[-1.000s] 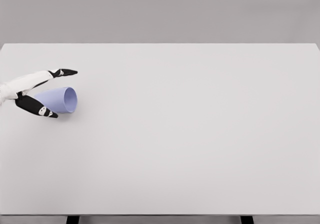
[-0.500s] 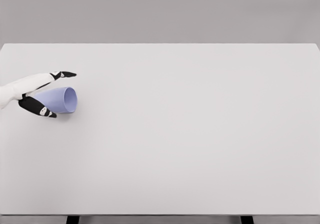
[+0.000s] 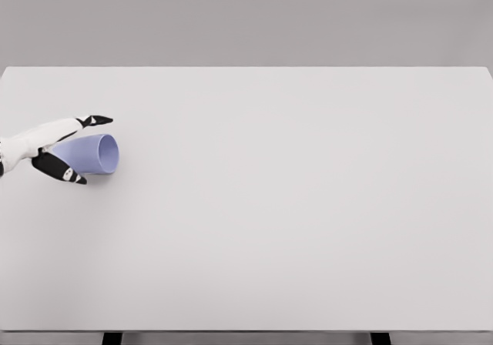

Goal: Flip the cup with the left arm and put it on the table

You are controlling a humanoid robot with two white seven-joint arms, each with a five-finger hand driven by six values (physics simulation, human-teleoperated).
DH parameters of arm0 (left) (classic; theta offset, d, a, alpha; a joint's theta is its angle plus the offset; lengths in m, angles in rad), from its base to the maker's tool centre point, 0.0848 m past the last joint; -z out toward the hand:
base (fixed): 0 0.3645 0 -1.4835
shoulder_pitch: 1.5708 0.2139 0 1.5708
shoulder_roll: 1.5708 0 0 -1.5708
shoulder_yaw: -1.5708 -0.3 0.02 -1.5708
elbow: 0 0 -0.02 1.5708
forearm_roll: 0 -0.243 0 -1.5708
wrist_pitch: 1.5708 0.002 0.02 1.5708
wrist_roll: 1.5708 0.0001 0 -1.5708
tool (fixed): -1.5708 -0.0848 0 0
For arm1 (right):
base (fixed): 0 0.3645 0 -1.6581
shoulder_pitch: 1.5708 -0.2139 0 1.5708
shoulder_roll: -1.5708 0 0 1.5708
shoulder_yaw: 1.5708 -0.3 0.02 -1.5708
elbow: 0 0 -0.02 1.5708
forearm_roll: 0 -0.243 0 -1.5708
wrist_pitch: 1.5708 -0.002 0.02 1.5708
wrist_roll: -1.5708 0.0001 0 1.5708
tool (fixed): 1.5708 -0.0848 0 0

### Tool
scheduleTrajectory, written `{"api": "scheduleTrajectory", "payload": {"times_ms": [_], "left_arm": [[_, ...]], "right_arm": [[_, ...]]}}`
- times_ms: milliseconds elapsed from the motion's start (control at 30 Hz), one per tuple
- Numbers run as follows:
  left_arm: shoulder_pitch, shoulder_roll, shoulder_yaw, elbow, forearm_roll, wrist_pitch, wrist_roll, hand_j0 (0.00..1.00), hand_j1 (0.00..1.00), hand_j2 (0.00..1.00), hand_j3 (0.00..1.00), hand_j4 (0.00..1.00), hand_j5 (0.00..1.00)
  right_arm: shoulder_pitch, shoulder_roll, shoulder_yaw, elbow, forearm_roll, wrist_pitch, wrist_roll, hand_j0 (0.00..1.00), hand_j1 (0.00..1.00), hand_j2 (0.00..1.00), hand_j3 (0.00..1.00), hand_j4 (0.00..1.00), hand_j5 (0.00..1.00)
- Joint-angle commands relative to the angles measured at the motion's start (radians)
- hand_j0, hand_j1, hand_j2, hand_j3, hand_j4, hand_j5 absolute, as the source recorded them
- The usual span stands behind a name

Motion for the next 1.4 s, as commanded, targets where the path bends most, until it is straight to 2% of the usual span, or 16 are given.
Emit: {"api": "scheduleTrajectory", "payload": {"times_ms": [0, 233, 267, 433, 500, 567, 700, 833, 967, 1100, 1167, 1300, 1367], "left_arm": [[0.0, -0.014, -0.01, 0.0, 0.0, 0.014, 0.0, 1.0, 1.0, 1.0, 1.0, 1.0, 1.0], [-0.005, -0.017, -0.01, 0.006, 0.0, 0.057, 0.007, 1.0, 1.0, 1.0, 1.0, 1.0, 1.0], [-0.003, -0.022, -0.01, 0.004, 0.0, 0.057, 0.007, 0.96, 0.96, 0.96, 0.96, 0.96, 0.96], [-0.005, -0.031, -0.01, 0.0, 0.0, 0.057, 0.02, 0.96, 0.96, 0.96, 0.96, 0.96, 0.96], [-0.005, -0.031, -0.01, 0.0, 0.0, 0.057, 0.022, 0.83, 0.83, 0.83, 0.83, 0.83, 0.83], [-0.005, -0.033, -0.012, 0.0, 0.001, 0.057, 0.022, 0.75, 0.75, 0.75, 0.75, 0.75, 0.75], [-0.006, -0.044, -0.044, 0.001, 0.0, 0.056, 0.033, 0.72, 0.72, 0.72, 0.72, 0.72, 0.72], [-0.005, -0.044, -0.044, -0.003, 0.008, 0.05, 0.05, 0.65, 0.65, 0.65, 0.65, 0.65, 0.65], [-0.003, -0.034, -0.036, -0.033, 0.014, 0.015, 0.059, 0.65, 0.65, 0.65, 0.65, 0.65, 0.65], [-0.003, 0.015, -0.026, -0.045, 0.06, -0.151, 0.142, 0.62, 0.62, 0.62, 0.62, 0.62, 0.62], [0.0, 0.018, -0.003, -0.045, 0.092, -0.191, 0.143, 0.62, 0.62, 0.62, 0.62, 0.62, 0.62], [-0.005, 0.026, -0.001, -0.04, 0.225, -0.263, 0.143, 0.62, 0.62, 0.62, 0.62, 0.62, 0.62], [-0.006, 0.021, -0.001, -0.039, 0.259, -0.297, 0.145, 0.62, 0.62, 0.62, 0.62, 0.62, 0.62]], "right_arm": [[0.0, 0.0, 0.0, 0.0, 0.001, 0.0, 0.0, 1.0, 1.0, 1.0, 1.0, 1.0, 1.0], [0.0, 0.0, 0.0, 0.0, 0.001, 0.0, 0.0, 1.0, 1.0, 1.0, 1.0, 1.0, 1.0], [0.0, 0.0, 0.0, 0.0, 0.001, 0.0, 0.0, 1.0, 1.0, 1.0, 1.0, 1.0, 1.0], [0.0, 0.0, 0.0, 0.0, 0.001, 0.0, 0.0, 1.0, 1.0, 1.0, 1.0, 1.0, 1.0], [0.0, 0.0, 0.0, 0.0, 0.001, 0.0, 0.0, 1.0, 1.0, 1.0, 1.0, 1.0, 1.0], [0.0, 0.0, 0.0, 0.0, 0.001, 0.0, 0.0, 1.0, 1.0, 1.0, 1.0, 1.0, 1.0], [0.0, 0.0, 0.0, 0.0, 0.001, 0.0, 0.0, 1.0, 1.0, 1.0, 1.0, 1.0, 1.0], [0.0, 0.0, 0.0, 0.0, 0.001, 0.0, 0.0, 1.0, 1.0, 1.0, 1.0, 1.0, 1.0], [0.0, 0.0, 0.0, 0.0, 0.001, 0.0, 0.0, 1.0, 1.0, 1.0, 1.0, 1.0, 1.0], [0.0, 0.0, 0.0, 0.0, 0.001, 0.0, 0.0, 1.0, 1.0, 1.0, 1.0, 1.0, 1.0], [0.0, 0.0, 0.0, 0.0, 0.001, 0.0, 0.0, 1.0, 1.0, 1.0, 1.0, 1.0, 1.0], [0.0, 0.0, 0.0, 0.0, 0.001, 0.0, 0.0, 1.0, 1.0, 1.0, 1.0, 1.0, 1.0], [0.0, 0.0, 0.0, 0.0, 0.001, 0.0, 0.0, 1.0, 1.0, 1.0, 1.0, 1.0, 1.0]]}}
